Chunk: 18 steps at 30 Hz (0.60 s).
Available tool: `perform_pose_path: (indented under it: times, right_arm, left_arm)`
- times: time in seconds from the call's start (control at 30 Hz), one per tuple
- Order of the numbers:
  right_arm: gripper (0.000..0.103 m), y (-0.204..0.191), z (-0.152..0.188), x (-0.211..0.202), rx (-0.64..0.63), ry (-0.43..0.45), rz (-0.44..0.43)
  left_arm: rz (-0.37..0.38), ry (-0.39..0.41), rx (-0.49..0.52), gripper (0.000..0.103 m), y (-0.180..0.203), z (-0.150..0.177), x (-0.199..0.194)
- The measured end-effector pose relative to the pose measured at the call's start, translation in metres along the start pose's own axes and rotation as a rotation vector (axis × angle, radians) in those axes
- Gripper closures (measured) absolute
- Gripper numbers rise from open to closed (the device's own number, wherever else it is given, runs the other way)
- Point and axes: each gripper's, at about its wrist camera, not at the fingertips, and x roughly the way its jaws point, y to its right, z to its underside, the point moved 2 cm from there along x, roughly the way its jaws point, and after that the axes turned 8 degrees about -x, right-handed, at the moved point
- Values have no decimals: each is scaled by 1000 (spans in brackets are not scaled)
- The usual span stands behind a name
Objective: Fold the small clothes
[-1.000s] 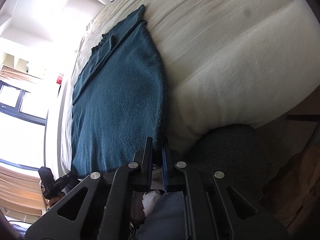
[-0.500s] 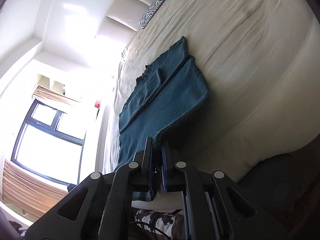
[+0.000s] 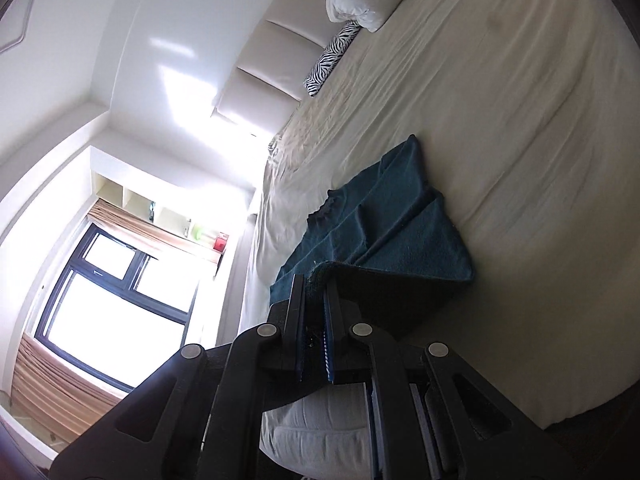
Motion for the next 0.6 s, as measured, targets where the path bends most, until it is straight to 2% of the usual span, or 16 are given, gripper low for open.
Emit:
perform_pose_path:
  times: [0.3,0.6]
  right_arm:
    - [97,-1,-70,59,-46,38,65]
    - [97,23,-133,153,-59,29,151]
  left_arm:
    - [-22,41,16,96,13,-68,53]
    - [-76,63,38,96,22,-143,126]
